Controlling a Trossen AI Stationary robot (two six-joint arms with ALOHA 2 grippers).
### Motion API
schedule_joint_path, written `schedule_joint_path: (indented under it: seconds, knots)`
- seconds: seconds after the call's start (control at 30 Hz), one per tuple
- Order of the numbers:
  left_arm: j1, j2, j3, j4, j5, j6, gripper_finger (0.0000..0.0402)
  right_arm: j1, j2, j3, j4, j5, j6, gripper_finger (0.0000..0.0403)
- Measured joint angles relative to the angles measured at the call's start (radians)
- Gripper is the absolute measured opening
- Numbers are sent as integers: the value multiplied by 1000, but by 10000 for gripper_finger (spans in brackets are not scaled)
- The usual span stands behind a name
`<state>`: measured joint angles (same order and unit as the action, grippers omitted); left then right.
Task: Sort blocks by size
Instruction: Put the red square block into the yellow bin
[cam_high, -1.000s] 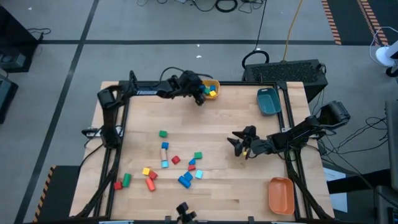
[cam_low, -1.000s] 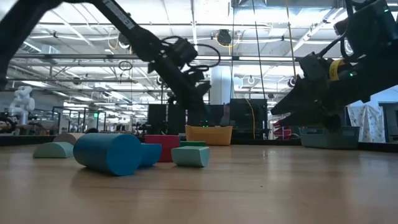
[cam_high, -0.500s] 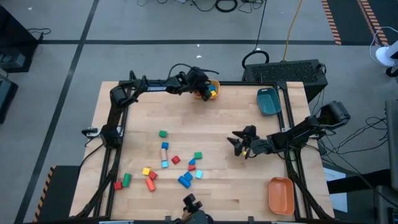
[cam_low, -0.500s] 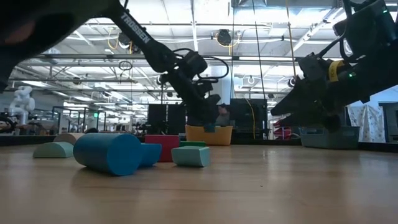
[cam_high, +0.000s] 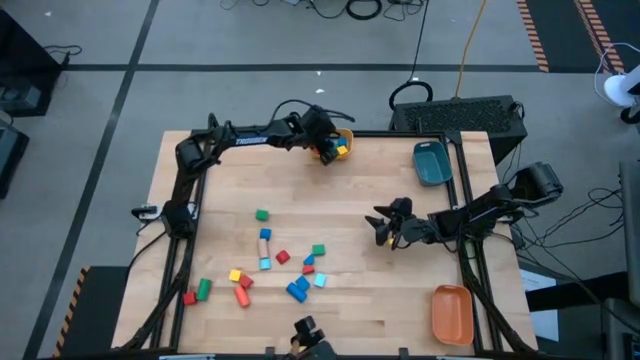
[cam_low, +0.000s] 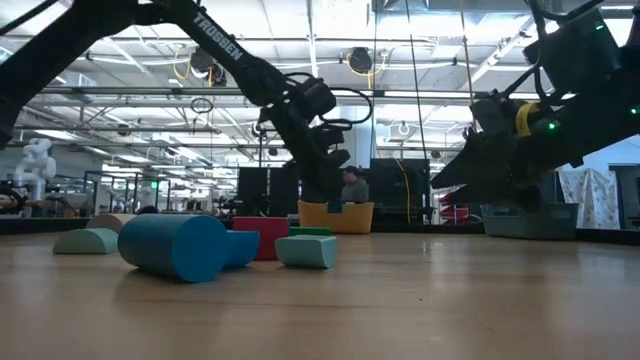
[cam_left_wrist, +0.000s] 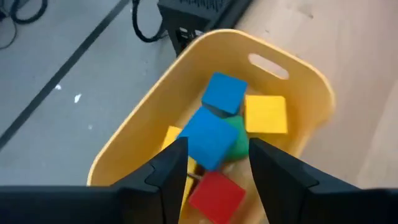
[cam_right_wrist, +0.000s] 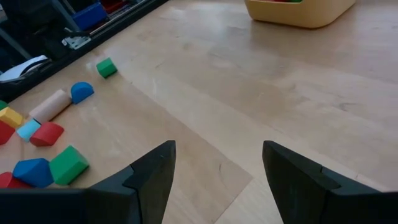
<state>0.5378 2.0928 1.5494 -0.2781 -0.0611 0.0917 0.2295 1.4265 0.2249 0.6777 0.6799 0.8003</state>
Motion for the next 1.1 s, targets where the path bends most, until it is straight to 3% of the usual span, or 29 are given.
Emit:
schedule_joint_path:
  seconds: [0.2, 0.33, 0.73, 1.1]
  knots:
    - [-33, -77, 4, -173, 10, 30, 173, -8, 0, 0, 0, -5, -5, 228]
    - [-61, -146, -23, -238, 107, 27, 173, -8, 0, 0, -1, -5, -8, 228]
    - [-221, -331, -183, -267, 112, 12, 173, -7, 0, 0, -1, -6, -27, 228]
    - [-401, -490, -407, -307, 103, -145, 173, -7, 0, 0, -2, -5, -28, 228]
